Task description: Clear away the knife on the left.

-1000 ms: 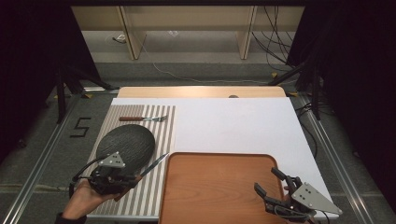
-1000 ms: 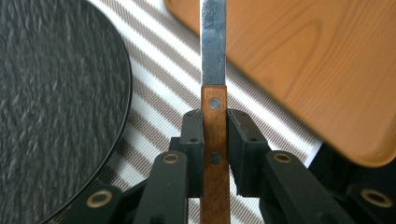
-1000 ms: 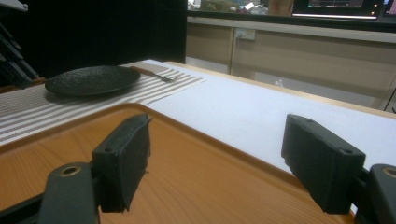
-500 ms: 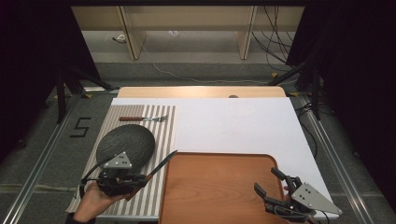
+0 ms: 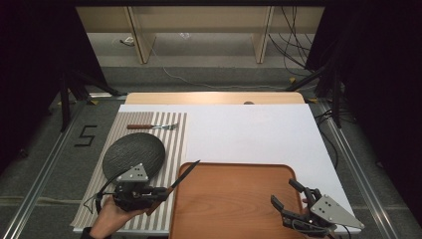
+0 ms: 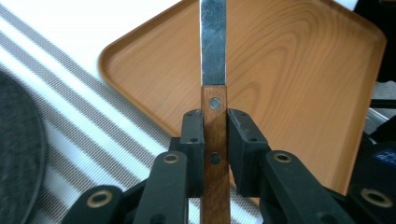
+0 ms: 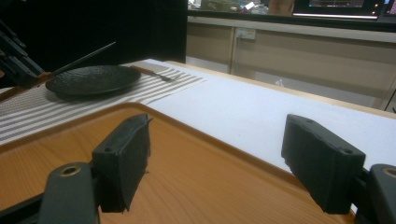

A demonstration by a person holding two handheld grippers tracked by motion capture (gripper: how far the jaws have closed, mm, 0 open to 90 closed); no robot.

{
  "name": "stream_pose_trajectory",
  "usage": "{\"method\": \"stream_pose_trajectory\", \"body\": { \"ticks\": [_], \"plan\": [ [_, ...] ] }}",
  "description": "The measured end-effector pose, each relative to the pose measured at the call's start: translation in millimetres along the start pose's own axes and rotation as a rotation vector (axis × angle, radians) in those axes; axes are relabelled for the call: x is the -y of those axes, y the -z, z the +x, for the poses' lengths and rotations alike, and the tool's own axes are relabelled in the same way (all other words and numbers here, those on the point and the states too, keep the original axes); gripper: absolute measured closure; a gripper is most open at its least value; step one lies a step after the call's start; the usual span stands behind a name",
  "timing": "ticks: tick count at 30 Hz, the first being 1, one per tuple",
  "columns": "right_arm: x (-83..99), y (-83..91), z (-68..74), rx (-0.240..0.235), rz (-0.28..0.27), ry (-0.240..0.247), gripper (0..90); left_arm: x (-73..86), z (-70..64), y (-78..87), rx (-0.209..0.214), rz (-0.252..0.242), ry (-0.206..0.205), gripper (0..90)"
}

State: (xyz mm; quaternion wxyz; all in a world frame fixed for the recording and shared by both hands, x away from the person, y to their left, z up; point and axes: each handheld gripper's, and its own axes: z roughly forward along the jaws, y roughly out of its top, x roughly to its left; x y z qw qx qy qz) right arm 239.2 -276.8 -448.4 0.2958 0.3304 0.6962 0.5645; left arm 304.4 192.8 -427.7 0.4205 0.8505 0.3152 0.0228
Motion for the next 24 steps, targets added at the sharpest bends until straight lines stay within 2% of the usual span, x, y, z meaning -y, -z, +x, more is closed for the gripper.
{"method": "stream_pose_trajectory", "body": {
  "ticks": [2, 8, 11, 18, 24],
  "plan": [
    [0.0, 0.0, 0.0, 0.000, 0.000, 0.000, 24.9, -0.8, -1.5, -3.6, 0.024, 0.012, -0.001, 76.8],
    [0.2, -0.3, 0.3, 0.000, -0.001, 0.000, 24.9, -2.3, -6.1, -9.8, 0.029, 0.018, -0.008, 76.8],
    [0.2, -0.2, 0.1, 0.001, 0.000, 0.000, 24.9, -3.2, -8.5, -12.6, 0.050, 0.013, -0.005, 76.8],
    [0.3, -0.4, 0.1, 0.001, 0.000, 0.000, 24.9, -4.0, -11.0, -16.4, 0.062, 0.007, 0.000, 76.8],
    [0.4, -0.7, 0.2, 0.001, -0.001, -0.002, 24.9, -6.4, -16.4, -26.0, 0.087, 0.019, 0.001, 76.8]
  ]
}}
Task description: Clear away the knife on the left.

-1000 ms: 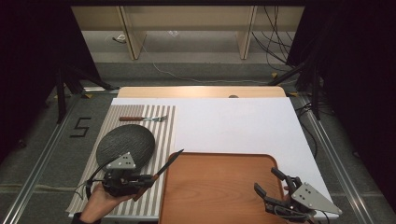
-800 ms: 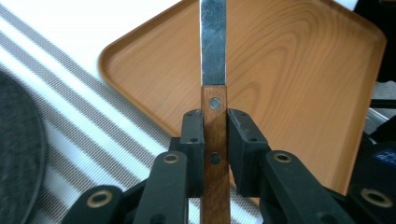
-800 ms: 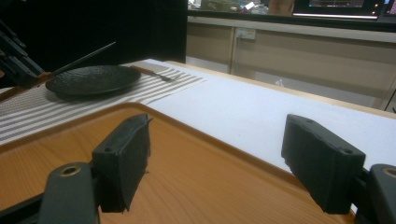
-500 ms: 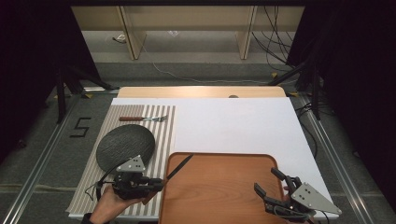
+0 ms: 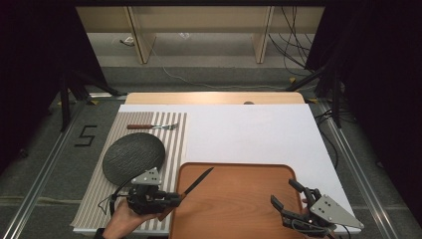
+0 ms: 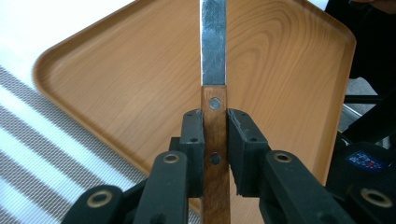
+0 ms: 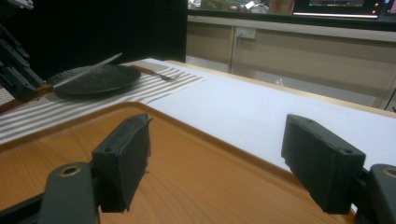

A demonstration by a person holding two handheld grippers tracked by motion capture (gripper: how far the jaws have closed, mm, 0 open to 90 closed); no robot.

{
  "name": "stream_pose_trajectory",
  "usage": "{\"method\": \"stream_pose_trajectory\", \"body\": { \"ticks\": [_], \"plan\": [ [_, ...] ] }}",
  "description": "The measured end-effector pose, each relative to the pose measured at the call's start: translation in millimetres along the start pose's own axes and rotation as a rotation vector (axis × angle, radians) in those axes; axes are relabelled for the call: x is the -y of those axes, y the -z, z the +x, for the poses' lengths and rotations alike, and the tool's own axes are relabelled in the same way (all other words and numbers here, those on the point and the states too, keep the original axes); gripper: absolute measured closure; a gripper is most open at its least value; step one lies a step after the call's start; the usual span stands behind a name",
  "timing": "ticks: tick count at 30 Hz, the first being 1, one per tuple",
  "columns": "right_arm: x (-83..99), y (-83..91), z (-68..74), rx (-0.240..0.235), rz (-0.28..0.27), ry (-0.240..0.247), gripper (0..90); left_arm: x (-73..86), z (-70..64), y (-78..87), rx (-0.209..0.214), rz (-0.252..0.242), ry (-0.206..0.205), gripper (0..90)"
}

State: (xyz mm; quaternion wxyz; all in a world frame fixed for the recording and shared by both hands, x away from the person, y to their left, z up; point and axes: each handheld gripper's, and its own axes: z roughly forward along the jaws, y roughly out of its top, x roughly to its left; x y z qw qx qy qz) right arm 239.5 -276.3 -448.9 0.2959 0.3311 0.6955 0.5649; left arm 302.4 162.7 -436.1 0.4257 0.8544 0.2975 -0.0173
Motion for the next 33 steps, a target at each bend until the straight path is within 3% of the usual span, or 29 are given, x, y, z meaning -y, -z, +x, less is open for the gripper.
{"method": "stream_pose_trajectory", "body": {
  "ticks": [21, 33],
  "plan": [
    [0.1, 0.0, -0.2, 0.000, 0.000, 0.002, 24.9, -8.1, -23.9, -34.8, 0.047, 0.102, -0.056, 76.8],
    [0.1, -0.2, -0.1, 0.000, 0.001, 0.004, 24.9, -11.2, -37.1, -50.7, 0.028, 0.181, -0.099, 76.8]
  ]
}}
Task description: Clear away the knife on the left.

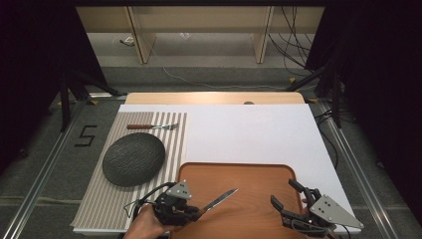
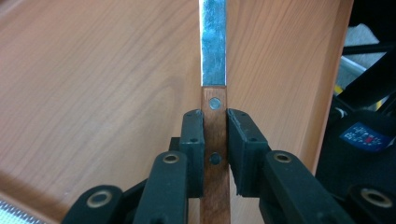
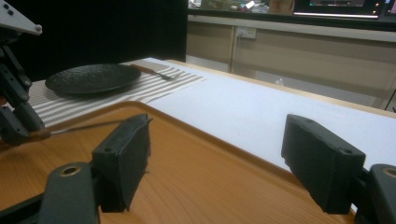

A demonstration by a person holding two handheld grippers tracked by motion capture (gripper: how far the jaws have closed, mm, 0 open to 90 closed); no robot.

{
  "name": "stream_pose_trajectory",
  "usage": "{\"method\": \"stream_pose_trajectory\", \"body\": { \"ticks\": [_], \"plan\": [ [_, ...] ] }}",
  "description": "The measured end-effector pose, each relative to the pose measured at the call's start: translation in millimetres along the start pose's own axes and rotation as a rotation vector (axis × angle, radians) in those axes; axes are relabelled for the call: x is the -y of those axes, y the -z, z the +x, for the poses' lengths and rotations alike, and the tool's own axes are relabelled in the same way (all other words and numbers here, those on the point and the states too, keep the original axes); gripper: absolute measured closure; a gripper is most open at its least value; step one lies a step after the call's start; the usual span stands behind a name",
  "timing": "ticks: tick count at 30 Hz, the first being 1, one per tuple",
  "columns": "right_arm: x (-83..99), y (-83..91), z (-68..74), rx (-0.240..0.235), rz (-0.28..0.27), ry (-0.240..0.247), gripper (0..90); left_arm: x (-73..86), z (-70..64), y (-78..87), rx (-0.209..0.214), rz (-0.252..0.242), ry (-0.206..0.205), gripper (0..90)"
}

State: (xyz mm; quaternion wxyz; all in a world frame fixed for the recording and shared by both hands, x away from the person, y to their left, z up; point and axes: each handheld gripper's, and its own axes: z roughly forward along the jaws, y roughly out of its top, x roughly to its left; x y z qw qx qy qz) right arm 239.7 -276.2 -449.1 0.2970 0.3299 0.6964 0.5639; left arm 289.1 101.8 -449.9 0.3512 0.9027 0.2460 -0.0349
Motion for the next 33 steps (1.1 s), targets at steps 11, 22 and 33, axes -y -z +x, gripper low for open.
{"method": "stream_pose_trajectory", "body": {
  "ticks": [11, 22, 33],
  "plan": [
    [0.1, -0.1, 0.0, 0.000, 0.001, 0.001, 24.9, -2.0, -2.4, -13.9, 0.003, 0.065, 0.001, 76.7],
    [0.1, 0.0, 0.0, -0.001, 0.000, 0.001, 24.9, -0.7, -0.5, -25.9, 0.011, 0.129, 0.044, 76.6],
    [0.0, 0.3, 0.0, -0.003, 0.001, 0.000, 24.9, -3.2, -0.9, -22.3, 0.014, 0.083, 0.046, 53.0]
  ]
}}
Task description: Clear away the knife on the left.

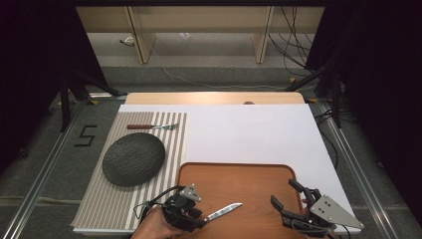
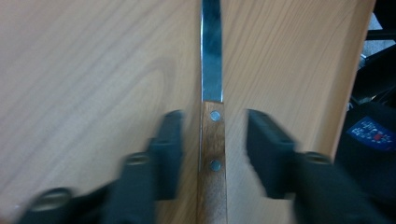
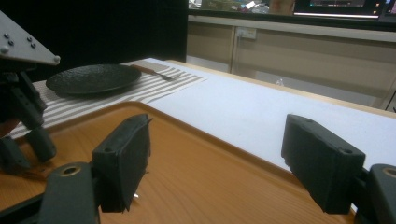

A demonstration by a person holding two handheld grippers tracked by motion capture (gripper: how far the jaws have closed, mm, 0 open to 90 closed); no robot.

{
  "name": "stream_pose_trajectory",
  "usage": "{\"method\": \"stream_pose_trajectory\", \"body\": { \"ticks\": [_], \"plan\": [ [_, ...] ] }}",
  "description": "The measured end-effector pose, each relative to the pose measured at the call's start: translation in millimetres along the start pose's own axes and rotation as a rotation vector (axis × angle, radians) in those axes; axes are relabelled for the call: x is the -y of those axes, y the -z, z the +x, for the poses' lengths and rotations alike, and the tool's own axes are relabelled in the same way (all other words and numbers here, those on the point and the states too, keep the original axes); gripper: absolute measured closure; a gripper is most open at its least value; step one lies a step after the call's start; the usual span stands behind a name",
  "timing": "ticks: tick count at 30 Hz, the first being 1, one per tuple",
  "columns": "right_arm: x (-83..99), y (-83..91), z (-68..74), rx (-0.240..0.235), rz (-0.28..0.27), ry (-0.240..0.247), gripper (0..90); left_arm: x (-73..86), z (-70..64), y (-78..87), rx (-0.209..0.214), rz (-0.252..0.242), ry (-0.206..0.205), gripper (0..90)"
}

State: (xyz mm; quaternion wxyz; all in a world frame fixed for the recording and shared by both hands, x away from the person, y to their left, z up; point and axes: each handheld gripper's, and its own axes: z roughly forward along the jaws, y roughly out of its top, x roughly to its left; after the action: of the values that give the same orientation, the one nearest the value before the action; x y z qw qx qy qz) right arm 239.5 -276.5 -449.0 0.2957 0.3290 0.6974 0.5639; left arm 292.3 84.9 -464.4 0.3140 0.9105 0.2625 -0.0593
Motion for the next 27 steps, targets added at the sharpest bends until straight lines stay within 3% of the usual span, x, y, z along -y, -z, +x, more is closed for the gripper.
{"method": "stream_pose_trajectory", "body": {
  "ticks": [2, 3, 4, 7, 8, 12, 14, 18, 24, 27],
  "plan": [
    [0.0, -0.2, 0.1, 0.002, -0.002, -0.002, 24.9, -0.5, -3.9, 4.2, -0.021, -0.044, -0.044, 44.0],
    [0.0, -0.2, 0.1, 0.002, -0.002, -0.002, 24.9, -0.5, -3.9, 4.2, -0.021, -0.044, -0.044, 38.2],
    [0.1, -0.4, 0.0, 0.003, -0.002, 0.000, 24.9, -1.2, -8.8, 6.6, -0.061, -0.080, -0.086, 34.0],
    [-0.3, 0.7, -0.6, 0.002, -0.001, -0.003, 24.9, -2.3, -11.6, 7.8, -0.086, -0.099, -0.103, 27.1],
    [-0.5, 0.9, -1.1, 0.006, -0.002, -0.006, 24.9, -2.6, -13.1, 9.5, -0.096, -0.134, -0.121, 25.7],
    [-0.4, 1.1, -1.3, 0.008, -0.003, -0.007, 24.9, -3.3, -14.2, 11.9, -0.100, -0.173, -0.131, 21.5],
    [-0.3, 0.6, -0.7, 0.004, 0.000, -0.002, 24.9, -2.9, -16.3, 15.1, -0.082, -0.234, -0.168, 24.9],
    [-0.2, 0.8, -1.6, 0.010, -0.006, -0.010, 24.9, -4.4, -19.6, 16.2, -0.059, -0.262, -0.192, 24.5],
    [0.2, 0.0, -0.6, 0.005, 0.000, -0.004, 24.9, -6.8, -22.3, 12.7, -0.061, -0.260, -0.216, 25.9],
    [0.2, 0.1, -0.7, 0.007, 0.000, -0.004, 24.9, -7.5, -23.1, 11.7, -0.064, -0.254, -0.232, 34.6]
  ]
}}
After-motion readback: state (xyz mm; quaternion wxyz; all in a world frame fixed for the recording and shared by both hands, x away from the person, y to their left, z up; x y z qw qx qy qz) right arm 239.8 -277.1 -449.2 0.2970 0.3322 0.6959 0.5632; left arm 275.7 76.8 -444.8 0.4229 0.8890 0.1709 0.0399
